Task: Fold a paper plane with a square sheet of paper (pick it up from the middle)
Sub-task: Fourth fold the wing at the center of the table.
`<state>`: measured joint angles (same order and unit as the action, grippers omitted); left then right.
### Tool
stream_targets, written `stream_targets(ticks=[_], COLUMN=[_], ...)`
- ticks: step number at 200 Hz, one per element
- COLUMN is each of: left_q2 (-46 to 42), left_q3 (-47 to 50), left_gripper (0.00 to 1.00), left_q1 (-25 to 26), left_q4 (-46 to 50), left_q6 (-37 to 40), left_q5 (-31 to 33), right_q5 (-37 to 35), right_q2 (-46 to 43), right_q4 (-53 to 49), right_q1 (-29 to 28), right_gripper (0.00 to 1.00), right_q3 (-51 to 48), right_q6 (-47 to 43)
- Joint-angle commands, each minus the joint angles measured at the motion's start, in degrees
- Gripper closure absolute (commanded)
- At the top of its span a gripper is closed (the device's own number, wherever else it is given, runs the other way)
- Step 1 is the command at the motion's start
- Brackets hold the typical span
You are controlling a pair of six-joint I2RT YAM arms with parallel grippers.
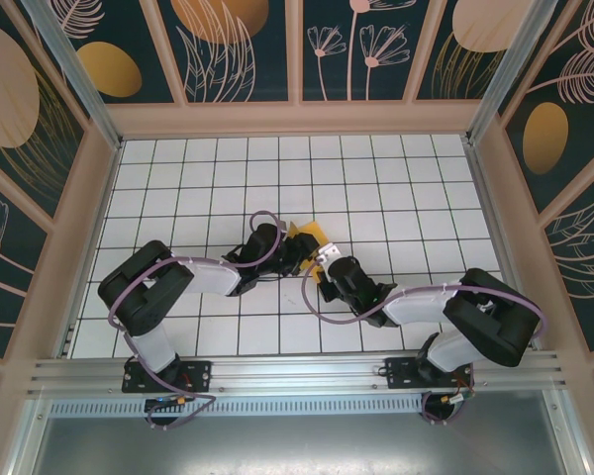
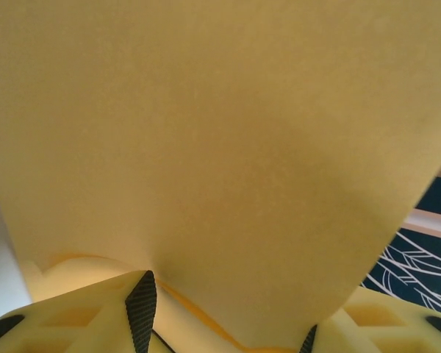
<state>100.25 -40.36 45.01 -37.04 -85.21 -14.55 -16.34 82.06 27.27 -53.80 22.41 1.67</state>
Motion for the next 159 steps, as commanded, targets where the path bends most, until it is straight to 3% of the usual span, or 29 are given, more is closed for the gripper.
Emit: stream_targets(ticks=[1,15,56,79,97,115,159], left_q2=[-0.27,-0.23,-0.51,-0.54,-0.35,-0.29,0.52], left_q3=[-1.50,-2.76,-3.43,-3.46,-3.33,-3.32,-4.19], left_gripper=[0.46,0.48,0.67,0.70,0.69,0.55,0.53], left_q1=[0.08,0.16,0.21,0.21,0.20,0.18,0.16], left_q4=[0.83,2.55,3.90,4.51,4.19,4.14,5.32], left_q6=[-0.90,0.40,1.78,2.32,2.11,1.81,2.12], left_q5=[0.04,-0.28,-0.22,-0.11,-0.29,-0.03,0.04], right_q5=[-2.98,-3.44,-3.37,-3.32,-3.07,-2.57,-2.60], right_q2=[1.15,1.92,1.76,1.39,1.18,1.05,1.29], right_q4=[1.06,0.05,-0.20,-0.20,0.02,0.74,1.30], right_q1=[-0.52,-0.52,-0.52,-0.54,-0.53,-0.52,-0.61], right_gripper=[1.00,1.00,0.99,0.99,0.99,1.00,1.00], right_q3=[0.48,1.29,1.41,1.12,0.97,0.79,0.94], right_q6=[-1.95,-1.68,-0.58,-0.18,-0.43,-0.93,-1.67])
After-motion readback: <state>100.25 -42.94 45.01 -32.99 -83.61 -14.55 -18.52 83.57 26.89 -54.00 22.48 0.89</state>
